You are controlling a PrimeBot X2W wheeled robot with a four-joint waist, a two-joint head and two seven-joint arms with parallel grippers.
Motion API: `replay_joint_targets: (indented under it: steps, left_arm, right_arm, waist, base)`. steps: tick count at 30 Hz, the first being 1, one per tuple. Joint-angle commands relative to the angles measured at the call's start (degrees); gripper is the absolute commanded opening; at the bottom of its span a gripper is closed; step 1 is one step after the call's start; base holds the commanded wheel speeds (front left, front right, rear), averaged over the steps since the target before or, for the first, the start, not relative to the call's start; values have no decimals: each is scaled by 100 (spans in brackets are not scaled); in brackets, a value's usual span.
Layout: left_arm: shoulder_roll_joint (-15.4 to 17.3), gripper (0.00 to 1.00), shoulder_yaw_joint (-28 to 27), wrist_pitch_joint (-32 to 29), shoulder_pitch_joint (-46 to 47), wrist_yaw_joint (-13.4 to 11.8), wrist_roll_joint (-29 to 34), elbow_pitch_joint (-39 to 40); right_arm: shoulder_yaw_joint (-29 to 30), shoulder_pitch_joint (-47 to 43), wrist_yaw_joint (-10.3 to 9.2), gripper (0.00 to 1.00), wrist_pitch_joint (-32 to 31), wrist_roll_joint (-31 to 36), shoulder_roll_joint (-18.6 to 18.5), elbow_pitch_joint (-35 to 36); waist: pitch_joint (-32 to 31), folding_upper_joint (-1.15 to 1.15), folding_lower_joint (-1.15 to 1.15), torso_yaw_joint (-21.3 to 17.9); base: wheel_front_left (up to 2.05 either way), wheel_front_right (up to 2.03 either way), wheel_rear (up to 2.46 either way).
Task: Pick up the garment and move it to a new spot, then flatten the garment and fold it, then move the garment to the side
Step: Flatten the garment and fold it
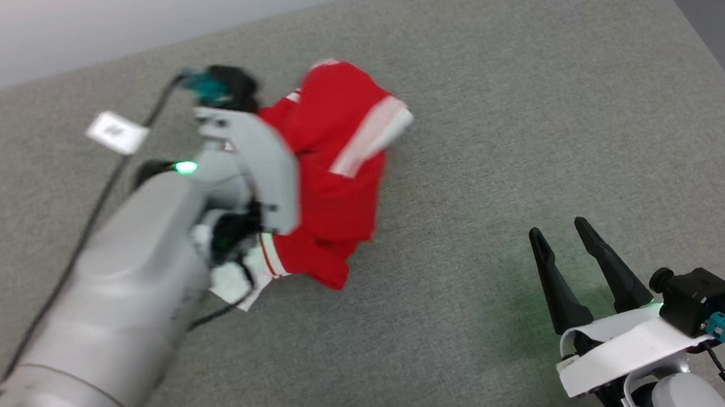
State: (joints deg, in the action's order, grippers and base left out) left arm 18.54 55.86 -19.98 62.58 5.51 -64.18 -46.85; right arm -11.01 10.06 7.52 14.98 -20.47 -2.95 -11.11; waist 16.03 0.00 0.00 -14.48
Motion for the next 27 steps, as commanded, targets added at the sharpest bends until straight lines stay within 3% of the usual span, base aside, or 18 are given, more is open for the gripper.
replay_joint_targets:
  steps: [1, 5, 8, 9, 10, 11, 12, 20, 27]
  left_arm:
    - [38, 0, -49, 66, 41, -59, -9, -194]
    - [171, 0, -47, 214, 121, -131, 95, -644]
    - [96, 0, -25, 258, 96, -127, 103, -869]
    - [64, 36, -26, 269, 68, -102, 88, -922]
    - [35, 78, -26, 299, 57, -78, 84, -961]
    - [35, 78, -26, 299, 57, -78, 84, -961]
    - [-2, 100, -64, 338, 38, -54, 30, -1006]
    - [-90, 100, -337, 1138, -155, 111, -194, -940]
    - [206, 100, -409, 2299, -1095, 181, -185, -220]
  right_arm:
    - [8, 46, -7, 100, 28, -4, 6, 11]
    - [63, -13, -7, 100, 28, 38, 6, 12]
    - [67, -57, -7, 100, 28, 69, 6, -5]
    - [58, -61, -7, 100, 28, 85, 6, -12]
    - [53, -61, -6, 100, 28, 102, 6, -15]
    - [53, -61, -6, 100, 28, 102, 6, -15]
    - [51, -57, -7, 100, 28, 118, 6, -17]
    - [7, -64, -7, 100, 28, 486, 6, -124]
    - [-78, 155, -7, 100, -47, 808, -210, -371]
  waist:
    - [15, 0, 0, -30]
    - [7, 0, 0, 6]
    - [-18, 0, 0, 84]
    - [-32, 0, 0, 112]
    - [-49, 0, 0, 141]
    - [-49, 0, 0, 141]
    - [-72, 0, 0, 175]
    - [-404, 0, 0, 511]
    - [-692, 0, 0, 1063]
  base:
    - [0, 0, 0]
    - [0, 0, 0]
    - [0, 0, 0]
    - [0, 0, 0]
    - [0, 0, 0]
    - [0, 0, 0]
    - [0, 0, 0]
    - [0, 0, 0]
    - [0, 0, 0]
